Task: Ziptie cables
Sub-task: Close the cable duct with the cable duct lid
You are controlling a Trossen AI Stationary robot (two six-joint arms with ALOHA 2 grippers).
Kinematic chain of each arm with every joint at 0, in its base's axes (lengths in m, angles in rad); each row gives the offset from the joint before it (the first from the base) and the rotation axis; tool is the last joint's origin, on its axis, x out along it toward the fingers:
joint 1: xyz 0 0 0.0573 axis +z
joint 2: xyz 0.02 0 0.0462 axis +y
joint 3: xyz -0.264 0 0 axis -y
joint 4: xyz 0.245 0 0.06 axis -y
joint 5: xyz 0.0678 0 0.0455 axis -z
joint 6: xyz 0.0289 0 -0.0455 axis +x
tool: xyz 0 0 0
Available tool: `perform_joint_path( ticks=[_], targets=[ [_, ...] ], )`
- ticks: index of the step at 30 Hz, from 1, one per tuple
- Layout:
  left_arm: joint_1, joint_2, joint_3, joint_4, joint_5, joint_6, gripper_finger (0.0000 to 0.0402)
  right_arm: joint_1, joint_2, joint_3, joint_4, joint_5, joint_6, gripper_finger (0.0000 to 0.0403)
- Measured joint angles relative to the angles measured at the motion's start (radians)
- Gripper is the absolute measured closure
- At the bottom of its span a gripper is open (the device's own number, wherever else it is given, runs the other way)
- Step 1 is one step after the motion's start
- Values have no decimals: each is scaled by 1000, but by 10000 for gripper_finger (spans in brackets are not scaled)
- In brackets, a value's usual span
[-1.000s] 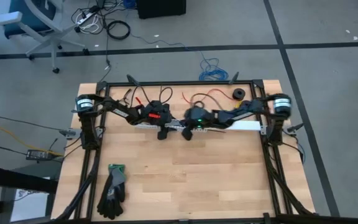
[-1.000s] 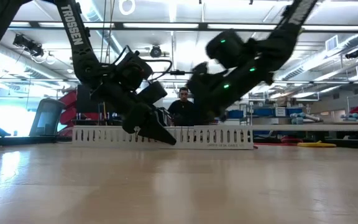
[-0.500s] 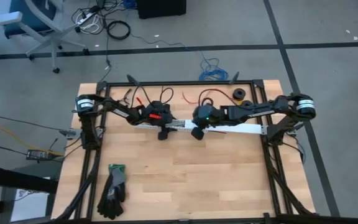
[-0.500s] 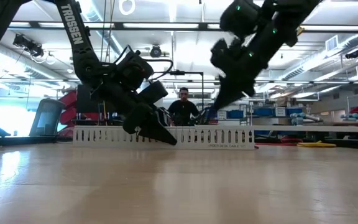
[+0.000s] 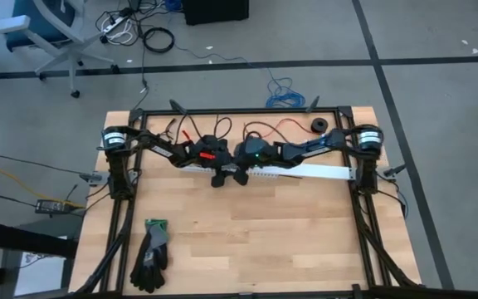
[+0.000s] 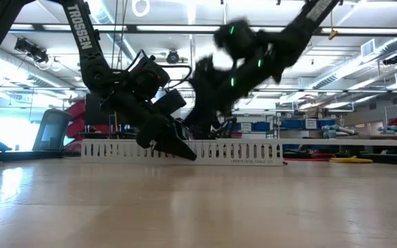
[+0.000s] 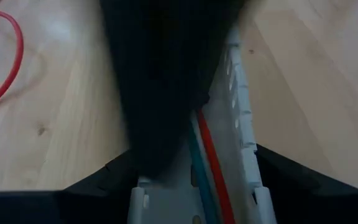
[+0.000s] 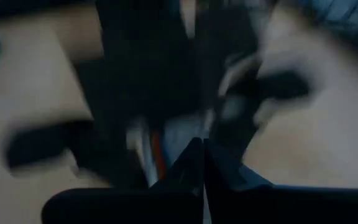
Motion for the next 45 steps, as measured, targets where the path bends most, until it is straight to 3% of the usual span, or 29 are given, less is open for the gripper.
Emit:
perform_joint_path(
  ticks=[6, 12, 15, 20, 30, 45],
  targets=[
    [0, 0, 1, -5, 3, 0, 151, 59, -182, -29, -93, 96, -55, 403],
    [-2, 0, 0, 0, 3, -2, 151, 83, -288, -55, -355, 121, 64, 403],
    [-2, 0, 0, 8, 1, -2, 151, 103, -320, -75, -346, 138, 83, 403],
    [-2, 0, -1, 16, -1, -2, 144, 130, -317, -85, -348, 194, 81, 403],
    [-2, 2, -1, 50, -2, 5, 99, 133, -319, -84, -360, 198, 82, 403],
    [-2, 22, 8, 141, -6, 1, 97, 133, -319, -83, -414, 197, 109, 403]
  ],
)
